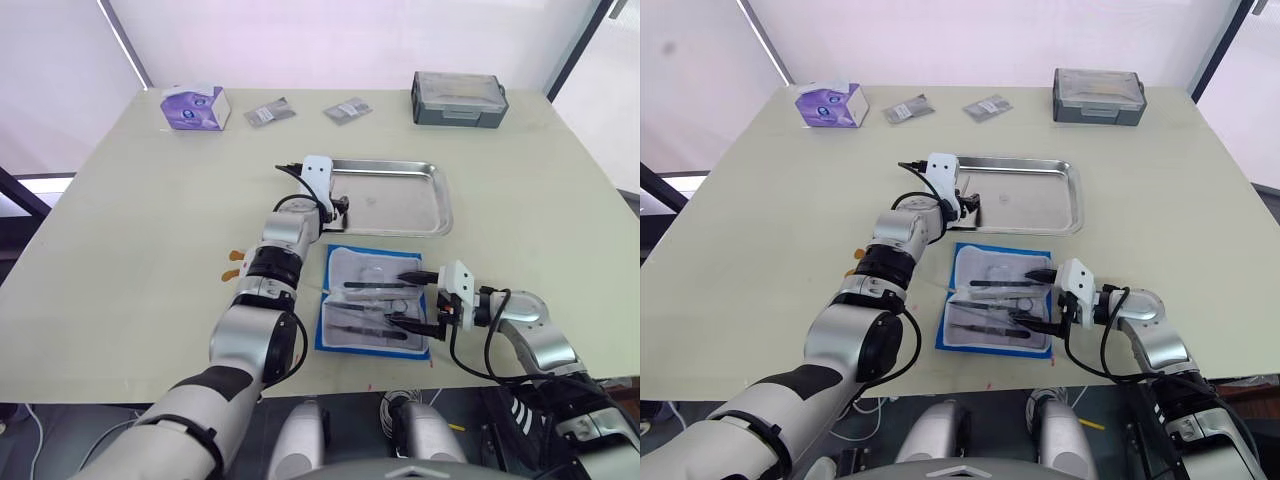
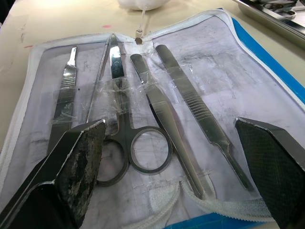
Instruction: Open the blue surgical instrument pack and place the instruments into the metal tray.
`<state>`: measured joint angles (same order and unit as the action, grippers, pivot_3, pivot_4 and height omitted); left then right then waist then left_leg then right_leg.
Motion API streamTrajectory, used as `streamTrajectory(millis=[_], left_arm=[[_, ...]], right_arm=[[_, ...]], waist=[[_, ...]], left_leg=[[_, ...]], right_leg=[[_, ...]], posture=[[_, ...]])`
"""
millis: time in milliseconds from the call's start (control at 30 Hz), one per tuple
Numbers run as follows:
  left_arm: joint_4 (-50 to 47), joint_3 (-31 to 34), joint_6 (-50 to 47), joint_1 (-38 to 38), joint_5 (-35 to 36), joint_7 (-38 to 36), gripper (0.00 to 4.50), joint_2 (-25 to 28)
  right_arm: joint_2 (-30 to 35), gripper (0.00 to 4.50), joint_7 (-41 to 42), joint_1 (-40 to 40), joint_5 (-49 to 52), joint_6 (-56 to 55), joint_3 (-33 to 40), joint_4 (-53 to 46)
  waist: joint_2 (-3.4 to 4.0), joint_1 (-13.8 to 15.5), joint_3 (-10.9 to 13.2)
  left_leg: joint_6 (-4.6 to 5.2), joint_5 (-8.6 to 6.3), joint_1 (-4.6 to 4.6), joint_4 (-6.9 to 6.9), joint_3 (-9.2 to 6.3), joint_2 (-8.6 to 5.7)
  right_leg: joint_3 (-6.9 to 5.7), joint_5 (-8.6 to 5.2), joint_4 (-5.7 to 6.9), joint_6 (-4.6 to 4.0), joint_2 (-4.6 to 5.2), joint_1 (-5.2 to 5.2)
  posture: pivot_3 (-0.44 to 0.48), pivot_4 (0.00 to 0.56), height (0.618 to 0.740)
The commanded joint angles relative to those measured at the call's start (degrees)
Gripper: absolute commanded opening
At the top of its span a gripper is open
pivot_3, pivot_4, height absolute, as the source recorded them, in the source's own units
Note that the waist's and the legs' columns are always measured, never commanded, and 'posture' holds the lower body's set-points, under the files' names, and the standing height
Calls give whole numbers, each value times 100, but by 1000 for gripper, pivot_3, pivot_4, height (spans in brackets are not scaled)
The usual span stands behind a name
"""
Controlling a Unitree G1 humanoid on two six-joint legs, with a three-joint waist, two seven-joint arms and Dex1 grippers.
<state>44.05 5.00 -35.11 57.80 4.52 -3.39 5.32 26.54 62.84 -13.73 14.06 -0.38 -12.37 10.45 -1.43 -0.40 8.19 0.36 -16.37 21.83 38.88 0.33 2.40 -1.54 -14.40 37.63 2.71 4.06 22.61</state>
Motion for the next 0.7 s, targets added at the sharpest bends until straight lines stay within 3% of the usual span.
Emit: streamTrajectory(millis=[33, 433, 567, 700], left_arm=[[-509, 6, -47, 47, 48, -17, 3517, -9], [-1598, -51, 75, -54, 248, -480, 3517, 41], [-2271, -336, 662, -635, 853, -2571, 3517, 435], [-2704, -823, 908, -1071, 995, -4309, 3517, 1294]], right_arm=[[87, 4500, -42, 252, -303, 285, -176, 536], [71, 4500, -39, 230, -303, 267, -169, 556], [54, 4500, -48, 230, -294, 260, -166, 569], [44, 4500, -45, 233, -290, 249, -166, 590]], waist=[[-1, 1, 0], [0, -2, 1], [2, -14, 0], [4, -13, 1]], left_leg=[[0, 0, 1, 0, 1, 0], [-1, 1, 0, 0, 1, 0], [-3, 1, -2, -2, 4, 0], [-7, 4, -3, -3, 4, 1]], right_leg=[[0, 0, 0, 0, 0, 0], [1, 0, 0, 0, 0, 0], [3, 0, -1, 0, 0, 0], [3, 0, 0, -1, -1, 2]], posture=[[0, 150, 727], [0, 150, 727], [0, 150, 727], [0, 150, 727]])
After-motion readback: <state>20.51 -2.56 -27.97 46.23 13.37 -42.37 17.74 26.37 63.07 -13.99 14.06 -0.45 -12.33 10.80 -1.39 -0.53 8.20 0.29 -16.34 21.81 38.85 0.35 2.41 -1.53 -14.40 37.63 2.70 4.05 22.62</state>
